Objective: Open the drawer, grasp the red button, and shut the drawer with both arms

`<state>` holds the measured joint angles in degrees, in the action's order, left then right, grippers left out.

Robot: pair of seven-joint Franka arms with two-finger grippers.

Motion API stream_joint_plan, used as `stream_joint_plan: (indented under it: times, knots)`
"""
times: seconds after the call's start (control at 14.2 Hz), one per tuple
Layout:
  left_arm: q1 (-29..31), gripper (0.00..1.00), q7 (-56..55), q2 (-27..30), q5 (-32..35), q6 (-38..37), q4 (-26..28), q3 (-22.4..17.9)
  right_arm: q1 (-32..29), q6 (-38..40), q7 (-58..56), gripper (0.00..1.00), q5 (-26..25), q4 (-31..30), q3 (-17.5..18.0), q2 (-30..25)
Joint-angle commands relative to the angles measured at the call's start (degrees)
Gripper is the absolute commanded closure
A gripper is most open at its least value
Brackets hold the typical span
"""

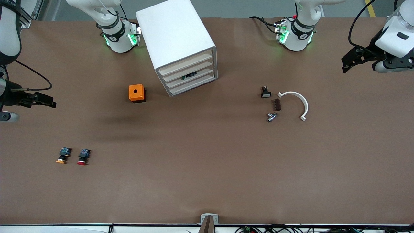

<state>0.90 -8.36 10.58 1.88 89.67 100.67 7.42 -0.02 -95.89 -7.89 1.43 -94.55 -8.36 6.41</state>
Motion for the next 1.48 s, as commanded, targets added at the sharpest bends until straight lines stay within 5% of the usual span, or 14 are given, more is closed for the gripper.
stream_joint_plan:
  times: [0.0, 0.71, 1.41]
  knots:
    - [0.5, 0.00, 1.4, 1.5, -0.9, -0.5, 0.5, 0.0, -0.2, 1.1, -0.6, 0.00, -0.7, 2.2, 0.0, -0.1]
    - [2.2, 0.00, 1.3, 1.1, -0.8, -0.8, -0.7, 0.0, -0.2, 10.4, -0.8, 0.00, 0.1, 12.4, -0.1, 0.0]
    - [3.2, 0.00, 1.3, 1.7, -0.8, -1.0, 0.0, 0.0, -1.0, 13.6, -0.7, 0.00, 0.3, 9.4, 0.1, -4.9]
